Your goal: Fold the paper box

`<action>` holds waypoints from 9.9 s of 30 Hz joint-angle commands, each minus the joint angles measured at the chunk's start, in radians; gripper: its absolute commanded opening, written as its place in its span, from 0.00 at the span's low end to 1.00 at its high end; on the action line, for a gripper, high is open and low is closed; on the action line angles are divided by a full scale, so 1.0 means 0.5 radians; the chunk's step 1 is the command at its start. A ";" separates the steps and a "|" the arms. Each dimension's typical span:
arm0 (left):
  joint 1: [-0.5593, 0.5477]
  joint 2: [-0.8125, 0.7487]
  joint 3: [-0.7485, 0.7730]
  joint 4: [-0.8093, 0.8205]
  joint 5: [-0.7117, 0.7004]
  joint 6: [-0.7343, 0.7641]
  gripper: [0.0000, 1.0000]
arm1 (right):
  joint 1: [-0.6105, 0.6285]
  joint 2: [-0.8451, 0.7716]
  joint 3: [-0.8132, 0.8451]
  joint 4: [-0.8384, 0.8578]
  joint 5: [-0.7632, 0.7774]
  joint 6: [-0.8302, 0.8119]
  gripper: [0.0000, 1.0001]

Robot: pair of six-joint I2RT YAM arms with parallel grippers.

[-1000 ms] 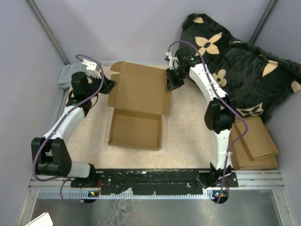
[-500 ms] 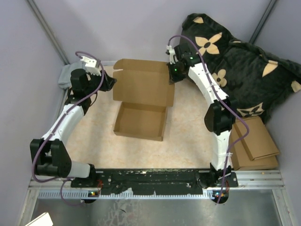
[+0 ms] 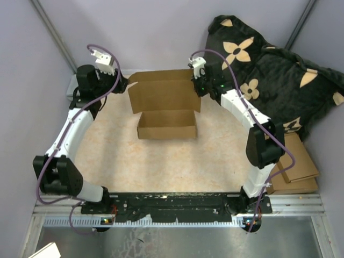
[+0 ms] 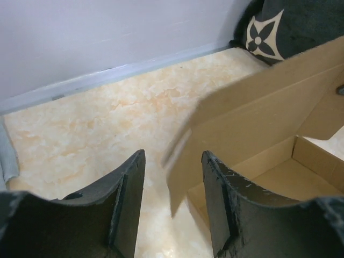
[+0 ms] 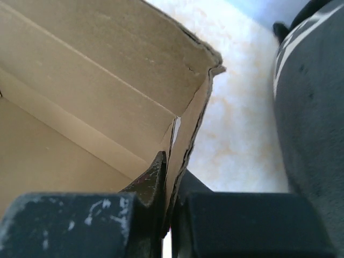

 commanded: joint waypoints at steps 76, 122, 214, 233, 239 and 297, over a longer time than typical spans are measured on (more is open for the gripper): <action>-0.201 0.493 0.735 -1.009 0.031 -0.442 0.00 | 0.085 0.098 0.610 -0.479 0.129 0.775 0.05; -0.204 0.181 0.083 -0.270 -0.078 -0.963 0.16 | 0.499 -0.502 -0.821 1.113 0.934 0.897 0.03; -0.259 -0.104 -0.210 0.191 -0.471 -0.585 0.00 | 0.388 -0.054 0.185 0.146 0.680 0.711 0.00; -0.257 0.033 -0.288 0.203 -0.454 -0.628 0.08 | 0.410 0.057 0.164 0.437 0.756 0.789 0.00; -0.259 0.061 -0.265 0.216 -0.387 -0.752 0.10 | 0.497 -0.117 -0.248 0.598 0.844 0.699 0.00; -0.259 -0.553 -0.415 -0.559 -0.375 -0.920 0.34 | 0.351 -0.579 -0.265 -0.026 0.453 0.850 0.26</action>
